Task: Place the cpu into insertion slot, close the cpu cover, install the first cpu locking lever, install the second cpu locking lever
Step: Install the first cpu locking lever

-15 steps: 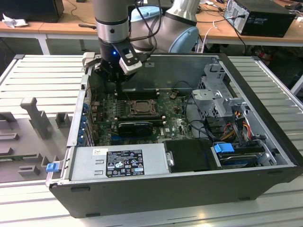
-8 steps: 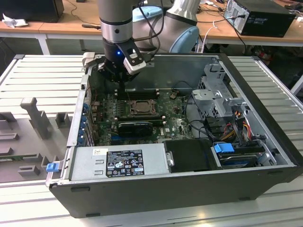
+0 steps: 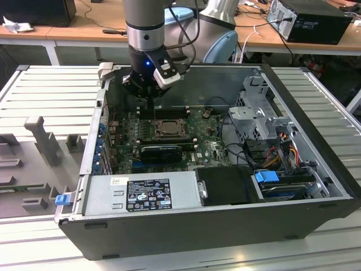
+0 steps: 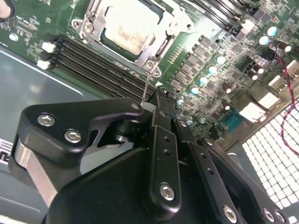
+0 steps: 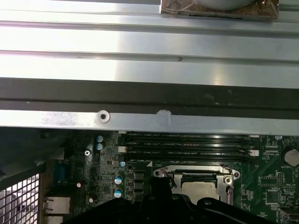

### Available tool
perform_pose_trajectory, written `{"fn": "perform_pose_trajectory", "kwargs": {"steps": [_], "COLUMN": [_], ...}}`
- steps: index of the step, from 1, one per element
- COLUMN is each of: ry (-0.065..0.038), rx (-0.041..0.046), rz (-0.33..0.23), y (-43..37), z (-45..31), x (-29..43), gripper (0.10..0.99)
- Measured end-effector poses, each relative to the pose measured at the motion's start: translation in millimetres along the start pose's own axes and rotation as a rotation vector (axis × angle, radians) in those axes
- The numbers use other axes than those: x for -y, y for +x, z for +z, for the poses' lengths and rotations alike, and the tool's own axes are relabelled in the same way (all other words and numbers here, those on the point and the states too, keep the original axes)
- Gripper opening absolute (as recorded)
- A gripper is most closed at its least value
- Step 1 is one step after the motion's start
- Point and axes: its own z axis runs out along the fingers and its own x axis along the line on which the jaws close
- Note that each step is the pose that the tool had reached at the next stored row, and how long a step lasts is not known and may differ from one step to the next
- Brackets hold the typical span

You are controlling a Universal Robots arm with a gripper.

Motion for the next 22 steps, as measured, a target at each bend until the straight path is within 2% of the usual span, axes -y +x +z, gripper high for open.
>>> {"fn": "perform_pose_trajectory", "kwargs": {"steps": [10,16,22], "ry": [0.000,0.000,0.000], "rx": [0.0001,0.0000,0.0000], "rz": [0.000,0.000,0.000], "y": [-12.4,-25.0,-33.7], "z": [0.4,0.8,1.1], "x": [0.3,0.6,0.8], "gripper": [0.106,0.106,0.106]}}
